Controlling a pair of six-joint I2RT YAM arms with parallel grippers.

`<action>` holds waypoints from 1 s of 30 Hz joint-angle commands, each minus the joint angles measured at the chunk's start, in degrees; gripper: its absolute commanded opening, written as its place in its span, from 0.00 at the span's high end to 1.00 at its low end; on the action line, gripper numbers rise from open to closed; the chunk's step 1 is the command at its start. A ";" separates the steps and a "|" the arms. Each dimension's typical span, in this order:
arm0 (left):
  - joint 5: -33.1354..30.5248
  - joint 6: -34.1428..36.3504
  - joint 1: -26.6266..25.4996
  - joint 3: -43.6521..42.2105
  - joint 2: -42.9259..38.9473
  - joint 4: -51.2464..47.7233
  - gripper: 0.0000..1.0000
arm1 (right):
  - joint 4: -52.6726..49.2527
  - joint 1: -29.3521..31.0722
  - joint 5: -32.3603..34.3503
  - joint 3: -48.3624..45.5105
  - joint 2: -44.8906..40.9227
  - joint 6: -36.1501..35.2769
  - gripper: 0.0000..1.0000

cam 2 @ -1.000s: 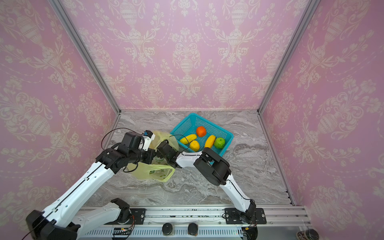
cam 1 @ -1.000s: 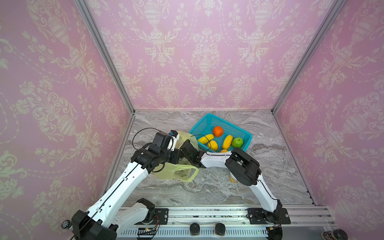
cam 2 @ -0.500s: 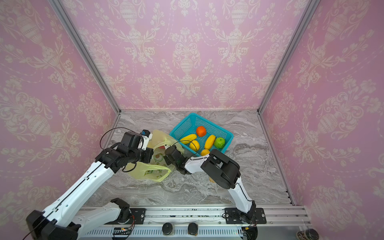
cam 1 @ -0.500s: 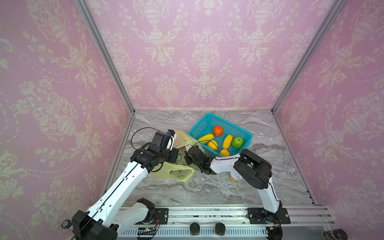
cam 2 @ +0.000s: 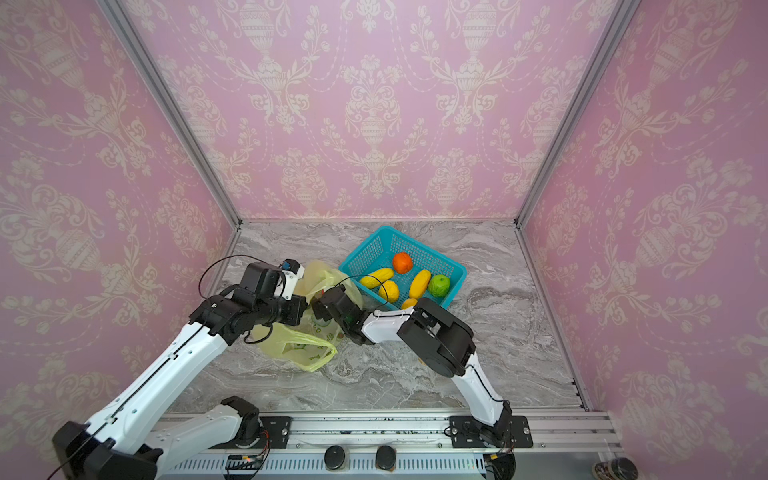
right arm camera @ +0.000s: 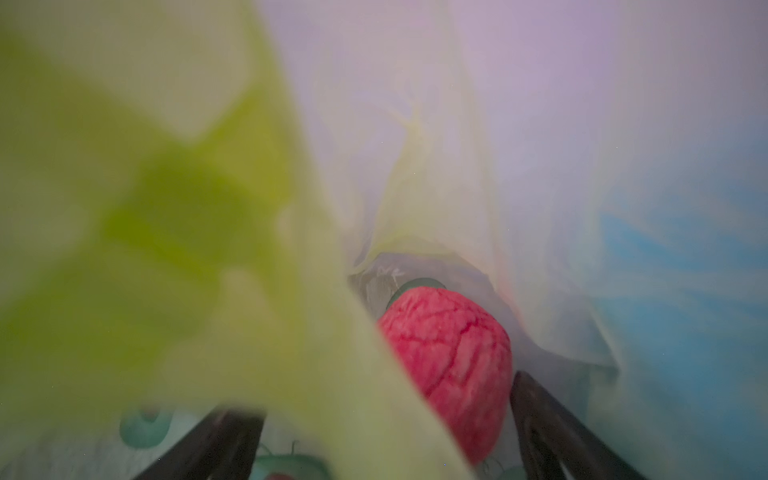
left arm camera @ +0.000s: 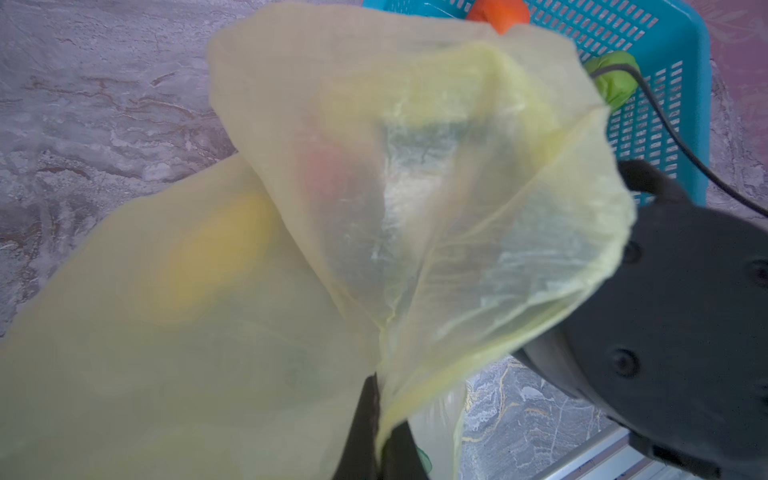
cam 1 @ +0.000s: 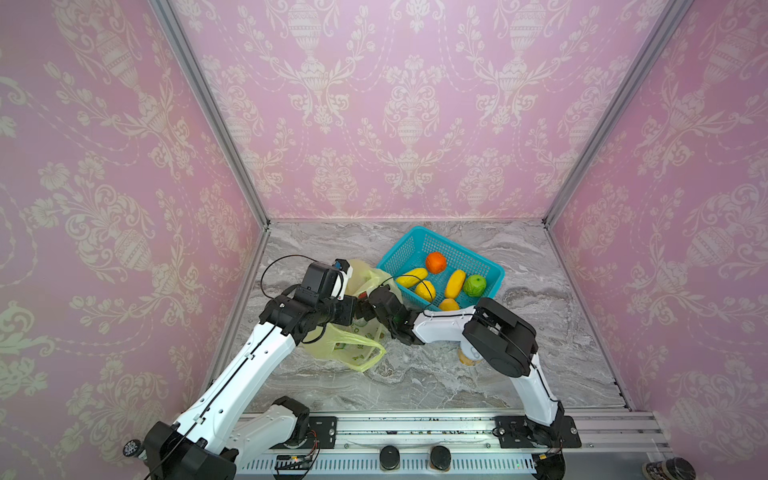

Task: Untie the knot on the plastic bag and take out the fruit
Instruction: 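Grasp the pink-red fruit with the right gripper while the left holds the bag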

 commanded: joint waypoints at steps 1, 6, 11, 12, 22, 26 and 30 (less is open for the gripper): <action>3.63 1.27 -1.97 -0.24 0.31 0.19 1.00 | -9.54 -0.21 6.75 7.28 4.61 4.99 0.04; 3.83 1.59 -3.15 -0.14 -0.70 0.36 1.00 | -15.93 -0.22 9.71 14.16 8.02 7.27 0.05; 4.68 1.44 -3.19 -0.15 -0.74 0.56 1.00 | -17.23 -0.97 6.76 14.54 8.18 8.50 0.24; 4.22 1.45 -3.20 -0.14 -0.77 0.46 1.00 | -16.15 -1.10 6.32 13.54 7.74 8.51 0.31; 2.24 1.44 -3.15 -0.12 -0.58 0.06 1.00 | -9.45 -2.42 2.72 6.22 3.01 7.92 0.65; -0.15 1.44 -3.06 0.09 -0.42 -0.59 1.00 | -3.40 -2.36 -1.86 0.15 -1.54 6.44 0.70; -2.77 1.18 -2.05 0.29 -0.07 -1.28 1.00 | 4.01 -1.95 -8.62 -8.34 -8.31 5.31 0.71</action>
